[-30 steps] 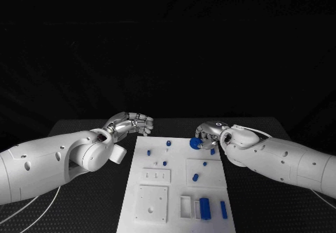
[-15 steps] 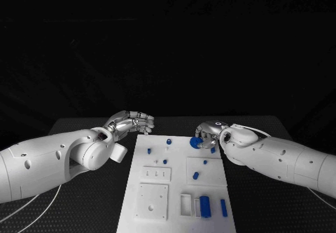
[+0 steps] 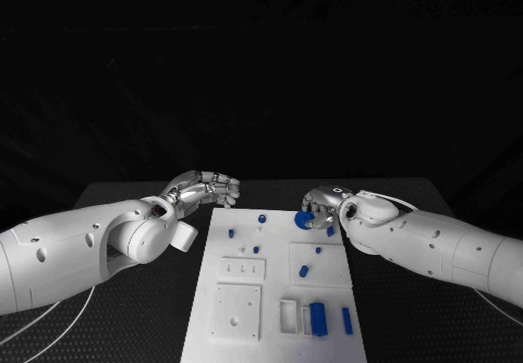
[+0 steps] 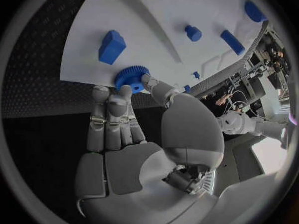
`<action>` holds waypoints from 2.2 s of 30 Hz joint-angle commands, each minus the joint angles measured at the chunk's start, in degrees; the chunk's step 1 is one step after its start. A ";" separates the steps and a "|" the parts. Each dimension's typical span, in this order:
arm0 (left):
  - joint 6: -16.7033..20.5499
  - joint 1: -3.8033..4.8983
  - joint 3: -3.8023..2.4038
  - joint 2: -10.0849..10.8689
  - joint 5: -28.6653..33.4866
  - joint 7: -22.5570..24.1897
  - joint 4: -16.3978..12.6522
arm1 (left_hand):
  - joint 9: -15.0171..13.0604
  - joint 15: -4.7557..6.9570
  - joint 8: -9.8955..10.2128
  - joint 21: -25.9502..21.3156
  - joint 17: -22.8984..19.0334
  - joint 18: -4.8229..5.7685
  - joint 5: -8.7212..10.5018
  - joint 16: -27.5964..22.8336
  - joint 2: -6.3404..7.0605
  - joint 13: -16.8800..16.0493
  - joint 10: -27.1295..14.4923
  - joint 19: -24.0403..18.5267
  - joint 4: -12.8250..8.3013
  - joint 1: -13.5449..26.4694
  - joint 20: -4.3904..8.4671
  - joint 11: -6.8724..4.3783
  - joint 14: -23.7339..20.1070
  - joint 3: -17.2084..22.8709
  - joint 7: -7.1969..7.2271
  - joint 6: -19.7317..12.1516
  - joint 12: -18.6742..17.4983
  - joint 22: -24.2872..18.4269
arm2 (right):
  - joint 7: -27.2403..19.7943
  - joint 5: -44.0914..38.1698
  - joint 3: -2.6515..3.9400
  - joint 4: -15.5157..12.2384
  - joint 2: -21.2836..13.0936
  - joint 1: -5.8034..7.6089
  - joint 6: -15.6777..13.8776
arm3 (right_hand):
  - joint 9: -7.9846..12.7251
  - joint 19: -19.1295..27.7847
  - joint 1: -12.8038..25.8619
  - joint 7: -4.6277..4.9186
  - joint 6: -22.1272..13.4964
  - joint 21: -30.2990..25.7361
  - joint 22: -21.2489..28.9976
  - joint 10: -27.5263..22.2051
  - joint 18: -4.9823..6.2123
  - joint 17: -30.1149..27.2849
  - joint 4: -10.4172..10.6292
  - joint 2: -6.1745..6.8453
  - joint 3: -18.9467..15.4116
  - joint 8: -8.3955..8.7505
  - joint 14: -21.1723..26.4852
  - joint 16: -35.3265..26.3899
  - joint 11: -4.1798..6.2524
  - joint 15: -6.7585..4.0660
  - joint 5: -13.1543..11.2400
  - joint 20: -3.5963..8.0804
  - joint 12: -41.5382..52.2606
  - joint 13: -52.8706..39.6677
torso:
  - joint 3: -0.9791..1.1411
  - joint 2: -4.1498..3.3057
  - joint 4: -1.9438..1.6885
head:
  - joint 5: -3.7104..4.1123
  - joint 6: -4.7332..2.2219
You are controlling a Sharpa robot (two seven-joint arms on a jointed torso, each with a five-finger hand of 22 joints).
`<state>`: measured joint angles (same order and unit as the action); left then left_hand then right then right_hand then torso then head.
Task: Assemble the parts on the task board
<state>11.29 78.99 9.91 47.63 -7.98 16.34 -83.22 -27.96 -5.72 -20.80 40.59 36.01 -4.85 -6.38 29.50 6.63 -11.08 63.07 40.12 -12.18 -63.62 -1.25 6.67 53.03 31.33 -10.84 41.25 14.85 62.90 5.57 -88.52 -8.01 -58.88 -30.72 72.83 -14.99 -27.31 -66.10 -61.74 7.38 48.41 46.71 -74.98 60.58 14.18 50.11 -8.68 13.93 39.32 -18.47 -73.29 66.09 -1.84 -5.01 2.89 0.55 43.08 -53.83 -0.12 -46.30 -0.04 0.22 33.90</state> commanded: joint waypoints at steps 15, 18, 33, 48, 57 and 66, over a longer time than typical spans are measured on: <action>-0.85 0.08 -0.04 -0.02 -0.24 0.35 -0.32 | -0.13 -0.34 0.22 0.39 0.11 -0.90 0.16 -0.34 -0.14 -0.11 0.13 0.06 0.09 0.62 0.53 0.26 -0.05 0.40 -1.24 -0.36 -0.42 -0.13 | 1.24 -3.78 -1.22 0.23 0.37 -1.85 2.62 | -0.24 -0.19 -0.64 -0.29 4.10 1.83 -1.11 -0.93 0.82 1.73 -1.84 -0.60 0.89 -0.65 0.19 1.52 1.16 -0.61 -0.08 0.54 6.39 -0.85 | -0.08 0.05 -0.02 | 0.08 0.31; -0.79 0.08 -0.04 0.14 -0.24 0.32 -0.34 | -0.14 -0.34 0.23 0.40 0.11 -0.89 0.16 -0.34 -0.15 -0.11 0.14 0.06 0.09 0.63 0.53 0.26 -0.05 0.40 -1.24 -0.36 -0.43 -0.13 | 1.21 -3.80 -1.26 0.20 0.09 -2.23 2.84 | -0.16 -0.14 -1.14 -0.23 3.86 1.97 -1.10 -1.14 0.82 1.89 -2.49 -0.27 1.17 -0.40 0.19 1.58 1.11 -0.57 -0.06 0.58 6.99 -0.88 | -0.08 0.04 0.00 | 0.10 0.31; -0.75 0.08 -0.04 0.36 -0.24 0.29 -0.31 | -0.16 -0.34 0.25 0.43 0.12 -0.85 0.17 -0.34 -0.17 -0.14 0.16 0.06 0.14 0.69 0.55 0.26 -0.04 0.39 -1.25 -0.35 -0.45 -0.16 | 0.68 -3.01 -1.26 0.06 -0.68 -2.52 3.36 | 0.96 0.40 -1.89 0.69 1.91 2.42 -1.02 -2.92 0.82 2.77 -6.09 0.51 3.28 1.56 0.50 1.48 0.23 0.27 7.20 0.18 9.25 0.49 | 0.02 0.06 0.05 | 0.18 0.33; -0.66 0.08 -0.04 0.45 -0.27 0.29 -0.36 | -0.19 -0.33 0.26 0.46 0.13 -0.82 0.17 -0.34 -0.19 -0.17 0.17 0.05 0.18 0.74 0.57 0.26 -0.03 0.39 -1.24 -0.34 -0.47 -0.18 | 1.17 -1.69 -1.26 0.08 -0.96 -2.55 1.87 | 0.42 0.26 0.79 -0.24 5.31 2.94 -0.95 -3.12 0.82 3.66 -4.76 -1.60 4.14 0.11 0.49 1.65 1.07 -0.50 10.46 0.26 11.45 1.61 | -0.04 0.04 0.04 | 0.39 0.40; -0.52 0.08 -0.04 0.47 -0.32 0.27 -0.40 | -0.21 -0.33 0.27 0.48 0.14 -0.81 0.17 -0.34 -0.18 -0.19 0.18 0.04 0.20 0.76 0.59 0.26 -0.03 0.39 -1.24 -0.33 -0.48 -0.20 | 1.60 -3.17 -1.25 0.15 -0.77 -2.54 1.05 | -0.30 -0.29 0.85 -1.17 8.17 3.53 -0.96 -2.48 0.82 4.27 -3.87 -1.75 6.08 -1.07 0.01 1.69 1.93 -1.31 7.29 0.55 12.78 2.89 | -0.08 0.04 0.01 | 0.49 0.43; -0.46 0.08 -0.04 0.48 -0.49 0.24 -0.52 | -0.24 -0.32 0.29 0.50 0.14 -0.79 0.17 -0.34 -0.18 -0.21 0.19 0.04 0.21 0.76 0.61 0.25 -0.02 0.40 -1.24 -0.32 -0.50 -0.23 | 1.50 -3.38 -1.24 0.09 -0.55 -2.53 1.30 | -0.98 -0.53 1.32 -1.74 9.82 3.85 -0.93 -2.05 0.82 4.76 -3.19 -1.86 6.05 -1.75 -0.18 1.66 2.45 -1.78 4.91 0.64 13.54 3.82 | -0.10 0.02 -0.01 | 0.56 0.42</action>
<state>11.29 79.00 9.92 48.15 -8.10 16.22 -83.52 -28.11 -5.72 -20.80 40.81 36.09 -4.72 -6.38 29.50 6.41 -11.21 63.07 40.34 -12.02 -63.40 -1.04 6.67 53.03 31.49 -10.84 41.25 14.64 62.77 4.99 -90.76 -8.44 -59.23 -31.22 71.55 -19.27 -28.21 -66.23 -60.60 7.05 48.66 50.31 -74.98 59.79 14.27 54.79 -12.26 12.31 45.40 -19.97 -73.46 67.45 -1.19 -6.29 7.99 1.07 56.50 -50.04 -0.20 -46.27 -0.03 0.75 34.28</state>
